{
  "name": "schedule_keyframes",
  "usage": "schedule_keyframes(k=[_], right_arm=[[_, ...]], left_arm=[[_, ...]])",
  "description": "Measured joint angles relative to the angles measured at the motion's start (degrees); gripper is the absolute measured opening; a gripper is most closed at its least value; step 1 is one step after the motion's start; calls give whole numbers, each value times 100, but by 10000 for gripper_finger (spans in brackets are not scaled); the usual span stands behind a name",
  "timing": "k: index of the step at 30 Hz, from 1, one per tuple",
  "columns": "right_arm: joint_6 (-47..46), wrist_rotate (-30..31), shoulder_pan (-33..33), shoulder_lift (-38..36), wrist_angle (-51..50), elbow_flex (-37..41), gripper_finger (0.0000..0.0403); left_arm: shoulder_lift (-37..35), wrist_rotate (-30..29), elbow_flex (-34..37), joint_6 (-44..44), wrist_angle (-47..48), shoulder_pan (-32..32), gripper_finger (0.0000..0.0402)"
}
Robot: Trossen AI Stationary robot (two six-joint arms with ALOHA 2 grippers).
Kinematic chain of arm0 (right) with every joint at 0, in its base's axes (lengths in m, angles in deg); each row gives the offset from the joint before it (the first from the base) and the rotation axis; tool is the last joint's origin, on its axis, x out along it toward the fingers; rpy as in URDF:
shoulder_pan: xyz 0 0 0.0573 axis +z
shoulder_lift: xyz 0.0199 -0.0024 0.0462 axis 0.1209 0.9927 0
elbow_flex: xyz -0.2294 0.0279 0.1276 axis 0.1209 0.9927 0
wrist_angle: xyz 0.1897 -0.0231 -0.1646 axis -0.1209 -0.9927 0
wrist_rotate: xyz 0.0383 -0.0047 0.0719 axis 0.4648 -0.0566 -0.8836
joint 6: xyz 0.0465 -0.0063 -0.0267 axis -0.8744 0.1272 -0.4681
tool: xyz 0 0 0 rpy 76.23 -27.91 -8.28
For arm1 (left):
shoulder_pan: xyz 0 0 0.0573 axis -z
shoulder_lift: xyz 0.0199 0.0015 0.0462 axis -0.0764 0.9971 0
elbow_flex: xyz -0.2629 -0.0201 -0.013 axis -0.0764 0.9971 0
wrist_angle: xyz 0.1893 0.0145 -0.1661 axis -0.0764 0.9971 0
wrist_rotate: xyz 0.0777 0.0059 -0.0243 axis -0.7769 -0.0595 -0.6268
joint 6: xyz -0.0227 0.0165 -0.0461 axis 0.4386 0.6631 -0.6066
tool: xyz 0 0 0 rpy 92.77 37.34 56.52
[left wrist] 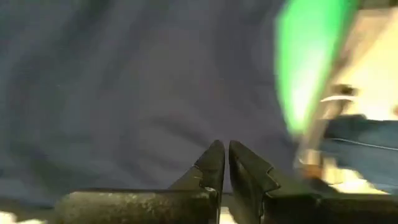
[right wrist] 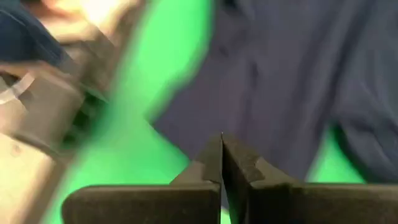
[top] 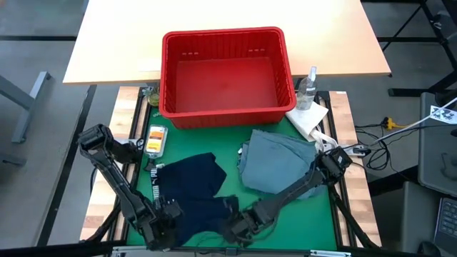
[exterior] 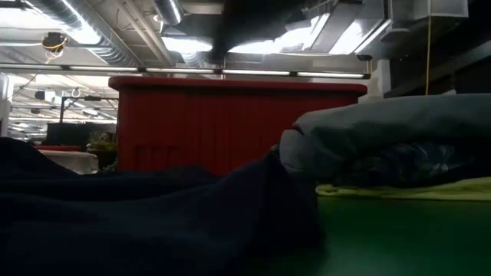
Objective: Fold Laundry from Bin
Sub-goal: Fold the dark blue underwear shorts
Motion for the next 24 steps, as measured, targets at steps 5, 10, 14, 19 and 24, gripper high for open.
schedule_keyframes(k=[5,10,14,19,24], right_arm=[[58,-56,205,274,859,-10,1],[-103,42,246,588,940,-1,1],[-140,-36,246,819,930,-1,1],[-150,-754,246,855,811,-20,1],[-155,-1597,242,852,506,-28,1]], left_arm=[[127,-334,-7,-29,-945,303,20],[425,-675,-7,-334,-1174,521,20],[733,-522,-7,-632,-1257,631,20],[1043,-14,-7,-869,-1268,749,20],[1098,245,-26,-913,-1230,772,20]])
